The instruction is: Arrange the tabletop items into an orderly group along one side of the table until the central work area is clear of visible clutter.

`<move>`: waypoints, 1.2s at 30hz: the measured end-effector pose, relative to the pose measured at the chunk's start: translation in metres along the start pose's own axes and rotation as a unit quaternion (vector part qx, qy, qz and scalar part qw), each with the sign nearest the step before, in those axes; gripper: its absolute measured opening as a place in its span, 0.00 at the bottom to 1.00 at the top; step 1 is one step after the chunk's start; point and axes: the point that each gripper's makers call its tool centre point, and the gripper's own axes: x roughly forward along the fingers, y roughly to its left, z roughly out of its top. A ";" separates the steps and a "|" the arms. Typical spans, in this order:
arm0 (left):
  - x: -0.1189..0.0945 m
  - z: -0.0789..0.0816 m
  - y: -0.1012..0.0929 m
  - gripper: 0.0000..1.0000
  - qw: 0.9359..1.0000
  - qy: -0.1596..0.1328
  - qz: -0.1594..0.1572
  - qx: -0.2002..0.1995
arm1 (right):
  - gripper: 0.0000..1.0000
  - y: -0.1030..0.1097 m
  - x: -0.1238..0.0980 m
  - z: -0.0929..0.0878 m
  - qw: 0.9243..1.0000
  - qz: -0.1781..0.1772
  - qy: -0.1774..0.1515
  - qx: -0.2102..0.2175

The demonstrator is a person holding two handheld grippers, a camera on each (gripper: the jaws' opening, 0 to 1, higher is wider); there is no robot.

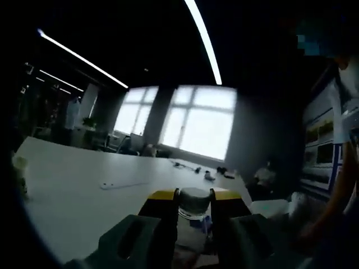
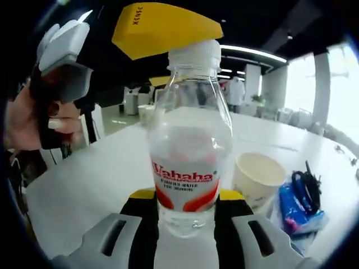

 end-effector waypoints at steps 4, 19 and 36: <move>-0.001 -0.003 0.000 0.18 1.000 0.004 -0.001 -0.008 | 0.34 0.002 -0.001 -0.005 1.000 0.004 0.006 0.003; 0.002 -0.010 -0.003 0.18 1.000 0.012 -0.012 -0.014 | 0.34 -0.001 -0.002 -0.011 1.000 -0.004 0.011 -0.002; 0.001 -0.011 -0.003 0.26 1.000 0.004 -0.010 0.013 | 0.37 -0.001 -0.005 -0.013 1.000 -0.005 0.012 -0.011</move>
